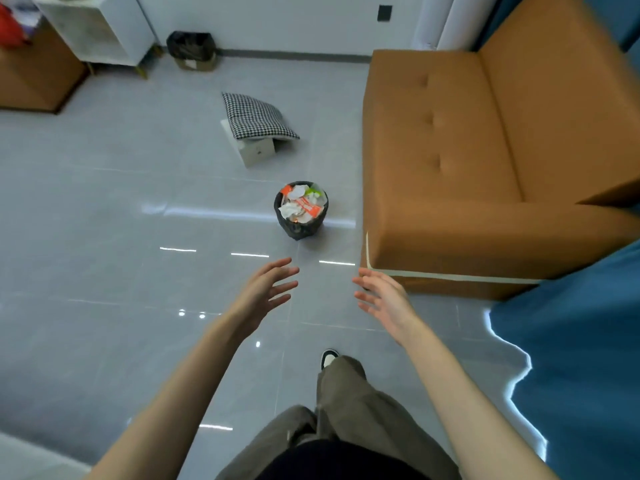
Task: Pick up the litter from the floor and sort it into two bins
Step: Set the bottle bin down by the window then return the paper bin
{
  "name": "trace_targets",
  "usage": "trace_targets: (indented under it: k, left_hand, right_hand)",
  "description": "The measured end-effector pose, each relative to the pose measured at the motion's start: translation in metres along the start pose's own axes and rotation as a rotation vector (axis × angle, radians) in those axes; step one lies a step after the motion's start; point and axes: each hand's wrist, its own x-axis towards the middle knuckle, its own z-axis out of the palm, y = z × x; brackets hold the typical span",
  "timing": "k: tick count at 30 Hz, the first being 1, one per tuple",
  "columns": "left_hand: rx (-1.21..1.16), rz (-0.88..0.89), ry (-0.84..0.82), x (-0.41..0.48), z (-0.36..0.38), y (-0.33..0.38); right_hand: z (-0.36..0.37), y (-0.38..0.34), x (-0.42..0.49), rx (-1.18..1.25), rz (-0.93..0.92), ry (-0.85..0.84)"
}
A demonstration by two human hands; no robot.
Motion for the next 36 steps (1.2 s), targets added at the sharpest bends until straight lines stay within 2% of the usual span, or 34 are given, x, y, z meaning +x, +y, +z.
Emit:
trace_targets:
  k: [7,12,18,25,29,36]
  left_hand:
    - [-0.024,-0.034,0.022,0.087,-0.034,0.076]
    - [0.017,-0.063,0.014,0.162,-0.077,0.124]
    - [0.127,-0.102,-0.03,0.263,-0.151,0.197]
    - [0.392,-0.153,-0.176,0.374,-0.216,0.297]
    - [0.517,-0.191,-0.257,0.436,-0.217,0.334]
    - [0.671,-0.223,-0.356,0.551,-0.173,0.391]
  right_hand:
    - [0.062,-0.059,0.086,-0.083,0.067,0.0]
    - [0.115,-0.086,0.155,-0.075,0.088,0.074]
    - [0.196,-0.111,0.235,0.017,0.113,0.192]
    - [0.266,-0.148,0.303,0.225,0.144,0.387]
    - [0.284,-0.165,0.339,0.368,0.182,0.456]
    - [0.293,-0.198,0.419,0.576,0.23,0.538]
